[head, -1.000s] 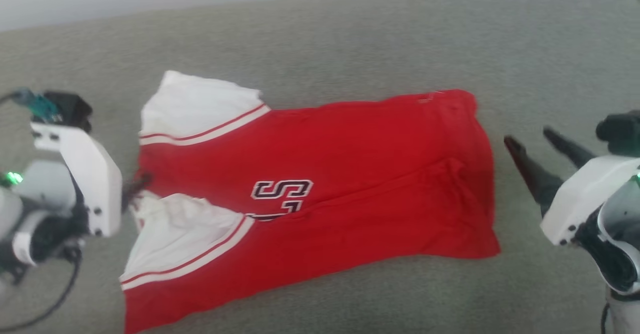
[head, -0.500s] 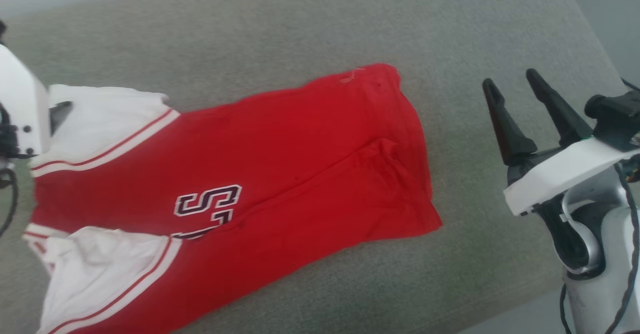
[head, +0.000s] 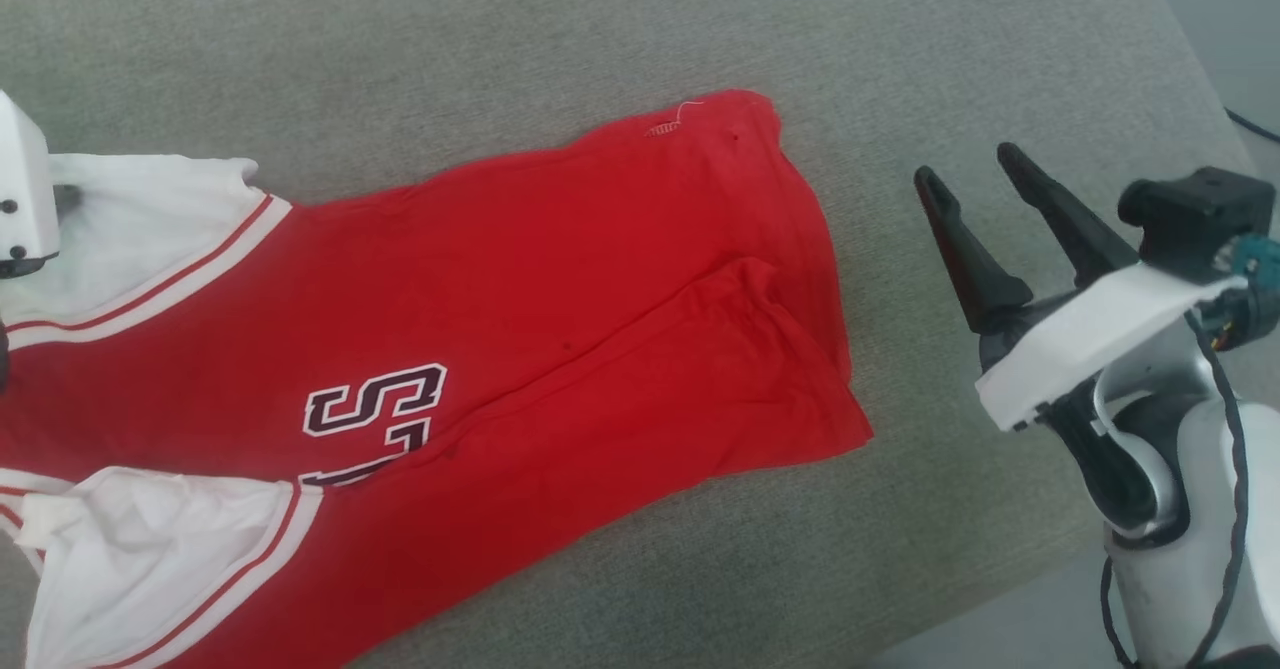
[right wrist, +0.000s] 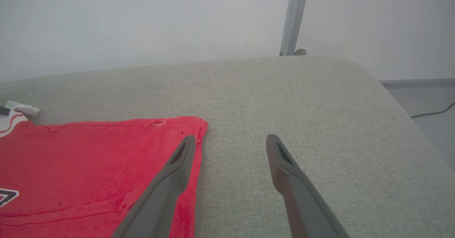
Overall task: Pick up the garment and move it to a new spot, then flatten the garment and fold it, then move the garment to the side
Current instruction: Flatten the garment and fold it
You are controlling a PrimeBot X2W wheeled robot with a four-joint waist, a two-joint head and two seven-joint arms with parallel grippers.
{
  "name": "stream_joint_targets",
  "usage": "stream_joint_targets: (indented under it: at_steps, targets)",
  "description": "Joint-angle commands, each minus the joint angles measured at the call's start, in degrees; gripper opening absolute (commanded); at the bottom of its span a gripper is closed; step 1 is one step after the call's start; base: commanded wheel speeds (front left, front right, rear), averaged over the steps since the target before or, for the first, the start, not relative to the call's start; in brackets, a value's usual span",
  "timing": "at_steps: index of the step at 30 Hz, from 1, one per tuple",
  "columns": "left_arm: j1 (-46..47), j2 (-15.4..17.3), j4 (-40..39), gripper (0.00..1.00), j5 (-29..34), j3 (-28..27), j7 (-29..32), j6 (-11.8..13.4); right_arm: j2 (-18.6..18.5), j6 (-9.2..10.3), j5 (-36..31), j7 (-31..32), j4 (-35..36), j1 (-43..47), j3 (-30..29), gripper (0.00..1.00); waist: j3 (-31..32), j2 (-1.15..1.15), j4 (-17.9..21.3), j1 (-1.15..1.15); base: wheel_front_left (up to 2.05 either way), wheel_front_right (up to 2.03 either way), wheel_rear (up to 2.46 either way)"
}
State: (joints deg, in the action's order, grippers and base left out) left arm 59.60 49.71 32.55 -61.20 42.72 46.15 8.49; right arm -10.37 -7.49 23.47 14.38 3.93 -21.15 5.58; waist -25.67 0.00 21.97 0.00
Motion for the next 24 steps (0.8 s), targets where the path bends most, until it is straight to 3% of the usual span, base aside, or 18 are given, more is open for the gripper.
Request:
stream_joint_targets:
  at_steps: [1,11,19,24]
  targets:
    - [-1.27,-1.55,1.61,0.00,-0.02,2.00,1.67,-0.43,-0.50,0.01,1.26,1.41,-0.28,-1.46,0.87,1.00,-0.43,0.00,-0.66,0.00,0.00,0.00,0.00]
    - [2.81,-4.87,3.94,0.00,1.71,2.78,0.80,-1.12,-2.43,0.00,4.14,8.87,-6.20,-9.82,4.88,1.00,-1.77,0.00,-3.69,0.00,0.00,0.00,0.00]
    - [6.87,-9.41,6.39,0.00,3.04,3.52,-0.80,-2.53,-3.95,0.00,6.59,20.71,-17.95,-20.81,8.05,1.00,-3.45,0.00,-7.43,0.00,0.00,0.00,0.00]
    - [8.36,-11.59,8.23,0.00,3.61,3.89,-2.11,-3.55,-2.85,0.01,8.28,26.51,-26.32,-25.52,9.77,1.00,-3.87,0.00,-9.11,0.00,0.00,0.00,0.00]
